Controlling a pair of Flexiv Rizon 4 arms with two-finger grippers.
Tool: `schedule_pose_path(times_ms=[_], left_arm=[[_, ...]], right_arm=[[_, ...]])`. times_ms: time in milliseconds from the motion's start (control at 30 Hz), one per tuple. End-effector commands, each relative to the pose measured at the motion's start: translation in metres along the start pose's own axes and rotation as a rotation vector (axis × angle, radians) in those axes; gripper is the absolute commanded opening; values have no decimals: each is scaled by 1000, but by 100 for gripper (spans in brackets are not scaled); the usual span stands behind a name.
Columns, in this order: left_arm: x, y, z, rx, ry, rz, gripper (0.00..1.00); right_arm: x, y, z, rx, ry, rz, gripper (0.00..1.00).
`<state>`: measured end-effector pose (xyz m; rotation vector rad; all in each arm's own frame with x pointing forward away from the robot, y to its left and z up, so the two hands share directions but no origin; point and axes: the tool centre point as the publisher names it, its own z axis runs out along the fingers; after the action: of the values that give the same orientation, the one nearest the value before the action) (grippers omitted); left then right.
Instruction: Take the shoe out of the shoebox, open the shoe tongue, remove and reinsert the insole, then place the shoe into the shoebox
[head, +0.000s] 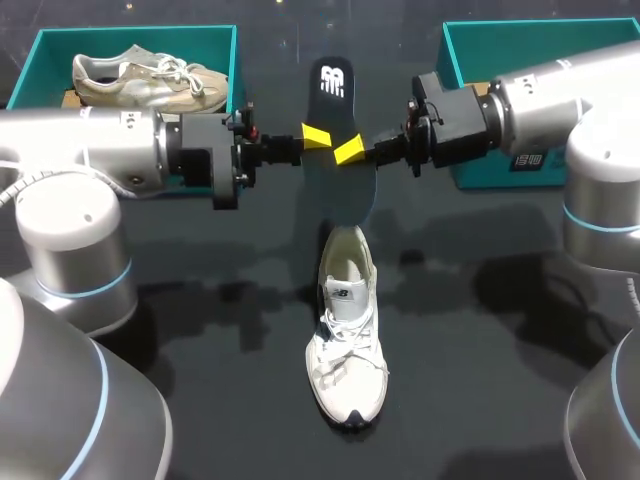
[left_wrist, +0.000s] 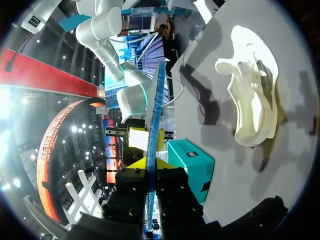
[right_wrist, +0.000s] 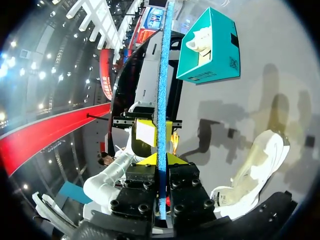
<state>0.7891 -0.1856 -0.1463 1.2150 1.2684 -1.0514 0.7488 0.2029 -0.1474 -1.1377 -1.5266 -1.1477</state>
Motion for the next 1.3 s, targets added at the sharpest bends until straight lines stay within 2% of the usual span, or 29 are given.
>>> schedule_pose_path(times_ms=[33,67,267,367,800,833,900,1133,1233,1300], left_arm=[[1,-1,2,-22,14,-16,74],[1,0,1,-27,17,-19,100],[1,-3,-29,-66,63,-103,100],[3,-8,-50,-40,156,-145,100],[3,-8,-50,-40,156,-145,100],[4,-11,-48,-41,179,-194,100],[8,-11,-48,-99,257,-247,100],[19,0,-73,-200,523,-457,100],[17,1,-83,-205,615,-549,100],[17,1,-83,-205,615,-549,100]], right_arm=[[0,0,-2,7,-3,-2,0],[0,0,-2,7,-2,-5,0],[-1,-2,-11,-5,5,-31,0],[-2,-2,-18,-9,10,-30,0],[-2,-2,-18,-9,10,-30,0],[-4,1,-17,-5,22,-49,0],[-6,4,-17,-8,-5,-74,0],[-7,12,-27,-35,-24,-188,0],[-7,14,-29,-47,-49,-195,0],[-7,14,-29,-47,-49,-195,0]])
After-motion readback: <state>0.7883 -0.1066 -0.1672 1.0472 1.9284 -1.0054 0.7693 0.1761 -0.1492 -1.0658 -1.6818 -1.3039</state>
